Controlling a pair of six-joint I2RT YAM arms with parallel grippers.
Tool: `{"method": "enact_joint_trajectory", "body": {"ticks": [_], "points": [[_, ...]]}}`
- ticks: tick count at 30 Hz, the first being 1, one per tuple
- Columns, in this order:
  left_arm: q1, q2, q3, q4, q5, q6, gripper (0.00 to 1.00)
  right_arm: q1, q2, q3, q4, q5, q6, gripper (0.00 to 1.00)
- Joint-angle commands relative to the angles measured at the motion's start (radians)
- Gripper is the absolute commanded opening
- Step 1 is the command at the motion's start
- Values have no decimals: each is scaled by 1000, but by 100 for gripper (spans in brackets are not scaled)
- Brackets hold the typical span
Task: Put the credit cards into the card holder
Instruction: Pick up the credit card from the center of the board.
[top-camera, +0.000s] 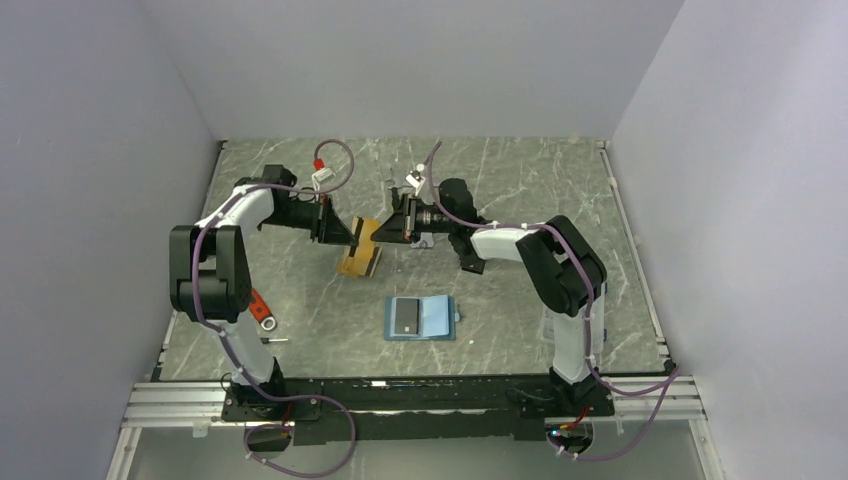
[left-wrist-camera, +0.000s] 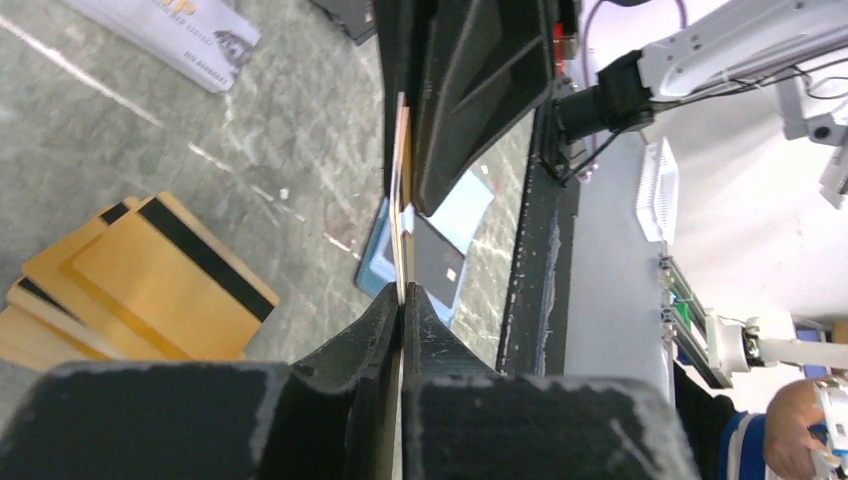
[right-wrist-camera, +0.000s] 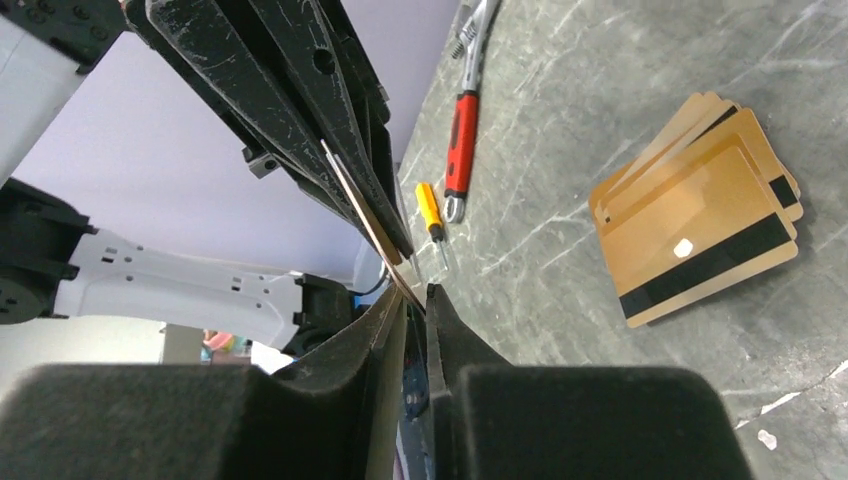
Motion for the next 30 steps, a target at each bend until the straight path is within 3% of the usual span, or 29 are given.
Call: {"method": "enact_joint_trajectory", "body": {"ticks": [1,5,9,14,17,21,22,23,24,30], "points": [[-16,41,85,-218,148,200,6,10,-14,2,211,-33,98,19],[-16,68,117,-319,191,289,5,11,0,14,307,-44,158,25],[-15,87,161,-458,227,401,7,25,-5,25,291,-44,139,28],[-16,63,181,-499,230,424,16,37,-17,7,267,-35,120,15],[-17,-9,169,-415,189,301,29,36,-57,-10,199,-26,61,6],[-22,-192,52,-63,30,-34,54,35,-97,1,130,-34,9,0],[-26,-231,35,-10,-27,-82,64,36,-100,10,116,-44,-5,0],[-28,-269,30,27,-71,-107,86,36,-102,19,105,-55,-14,0],[-30,-296,27,52,-99,-124,98,36,-103,29,92,-69,-25,0],[-30,-353,-10,112,-156,-211,99,44,-118,81,-3,-125,-101,0]]}}
